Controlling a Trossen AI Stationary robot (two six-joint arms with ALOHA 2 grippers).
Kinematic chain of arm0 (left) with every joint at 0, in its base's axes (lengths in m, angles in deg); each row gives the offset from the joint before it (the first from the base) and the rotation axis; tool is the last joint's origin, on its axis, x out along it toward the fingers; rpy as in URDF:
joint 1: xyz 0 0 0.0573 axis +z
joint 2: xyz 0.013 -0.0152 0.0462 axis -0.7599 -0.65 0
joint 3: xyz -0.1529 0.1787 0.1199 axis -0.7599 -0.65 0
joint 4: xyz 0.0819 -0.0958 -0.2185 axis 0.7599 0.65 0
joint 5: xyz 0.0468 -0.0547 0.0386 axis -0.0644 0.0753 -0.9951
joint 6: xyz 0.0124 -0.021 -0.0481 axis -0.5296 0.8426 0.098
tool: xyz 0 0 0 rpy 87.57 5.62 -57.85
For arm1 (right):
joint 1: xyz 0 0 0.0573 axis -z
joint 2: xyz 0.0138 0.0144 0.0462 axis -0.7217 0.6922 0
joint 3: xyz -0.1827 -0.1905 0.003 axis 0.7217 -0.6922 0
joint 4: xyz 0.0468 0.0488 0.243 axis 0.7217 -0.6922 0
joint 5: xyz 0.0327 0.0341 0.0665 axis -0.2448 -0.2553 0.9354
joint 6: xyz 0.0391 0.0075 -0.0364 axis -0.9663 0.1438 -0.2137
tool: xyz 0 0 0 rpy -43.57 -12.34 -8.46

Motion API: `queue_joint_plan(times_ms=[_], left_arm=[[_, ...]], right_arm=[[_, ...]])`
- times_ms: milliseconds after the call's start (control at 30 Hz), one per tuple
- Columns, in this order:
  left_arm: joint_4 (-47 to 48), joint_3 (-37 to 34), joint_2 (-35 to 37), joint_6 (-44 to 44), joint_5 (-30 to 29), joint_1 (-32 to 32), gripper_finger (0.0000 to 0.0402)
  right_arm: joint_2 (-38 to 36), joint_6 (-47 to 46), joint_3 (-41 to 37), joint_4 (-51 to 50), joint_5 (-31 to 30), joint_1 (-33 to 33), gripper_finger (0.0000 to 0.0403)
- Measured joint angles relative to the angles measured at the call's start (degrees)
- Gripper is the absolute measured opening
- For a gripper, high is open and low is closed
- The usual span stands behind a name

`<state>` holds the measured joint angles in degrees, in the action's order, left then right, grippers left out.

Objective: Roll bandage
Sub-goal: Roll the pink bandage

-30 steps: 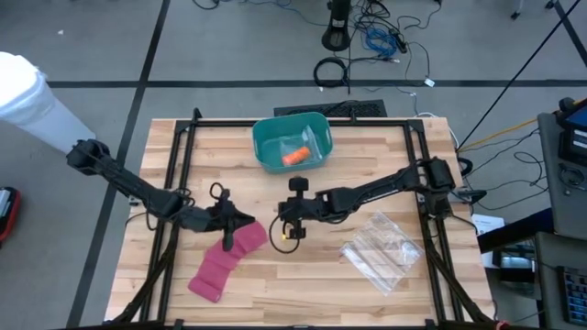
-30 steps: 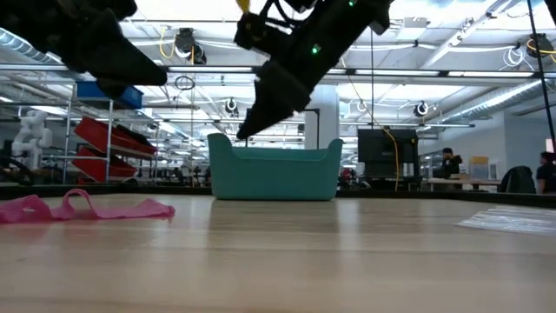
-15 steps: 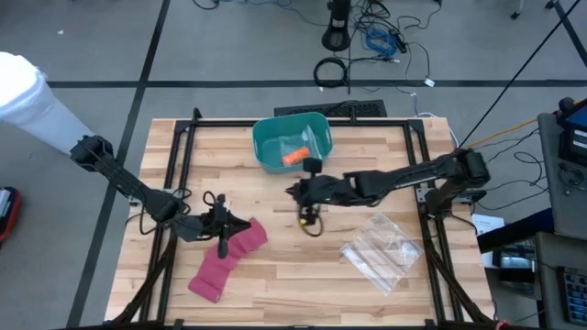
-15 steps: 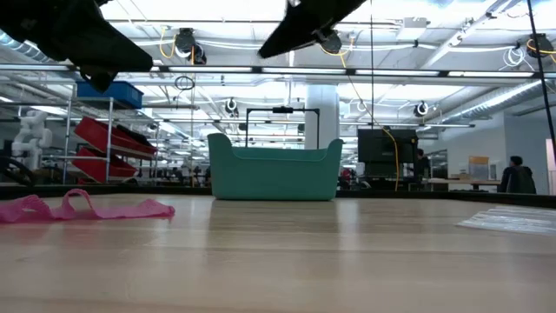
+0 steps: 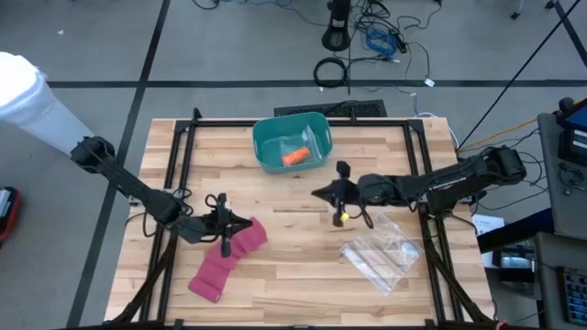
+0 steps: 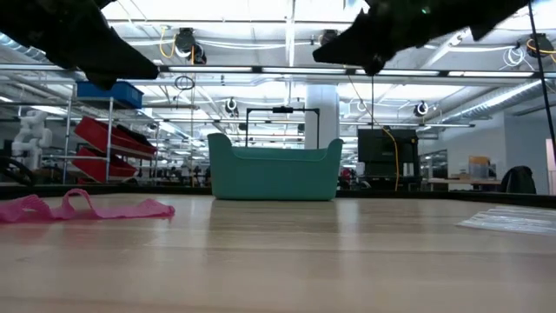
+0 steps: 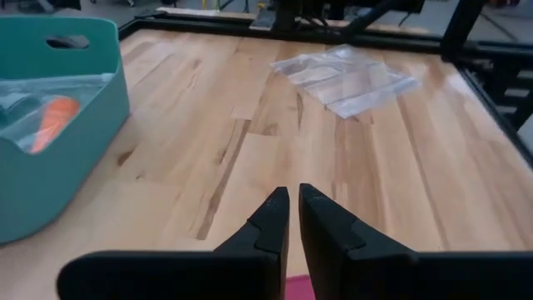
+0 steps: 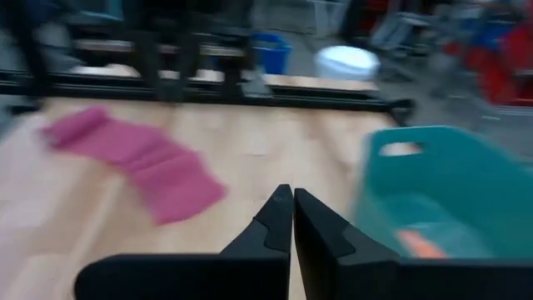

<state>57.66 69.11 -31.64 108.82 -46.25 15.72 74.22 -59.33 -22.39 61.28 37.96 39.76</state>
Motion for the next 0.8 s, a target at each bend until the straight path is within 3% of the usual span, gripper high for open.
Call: queue_joint_plan(times_ms=[133,233,400,633,800], left_arm=[[-3.5,0.0,-4.6,-0.1,0.3,1.2,0.0035],[-7.2,0.0,-8.5,0.2,0.3,1.8,0.0035],[-12.2,0.0,-12.8,0.2,3.7,2.3,0.0035],[-12.6,1.6,-13.6,0.0,4.8,2.2,0.0035],[-12.6,3.5,-13.5,-1.3,6.1,2.1,0.0035]], right_arm=[[0.5,-2.0,-4.1,5.7,9.0,-0.1,0.0],[1.5,-2.7,-5.4,6.1,11.7,-0.1,0.0],[5.5,-6.2,-5.4,8.8,12.3,-0.2,0.0],[15.2,3.5,-5.4,20.4,13.7,-0.7,0.0011],[16.4,3.4,-5.4,24.6,13.6,-0.8,0.0006]])
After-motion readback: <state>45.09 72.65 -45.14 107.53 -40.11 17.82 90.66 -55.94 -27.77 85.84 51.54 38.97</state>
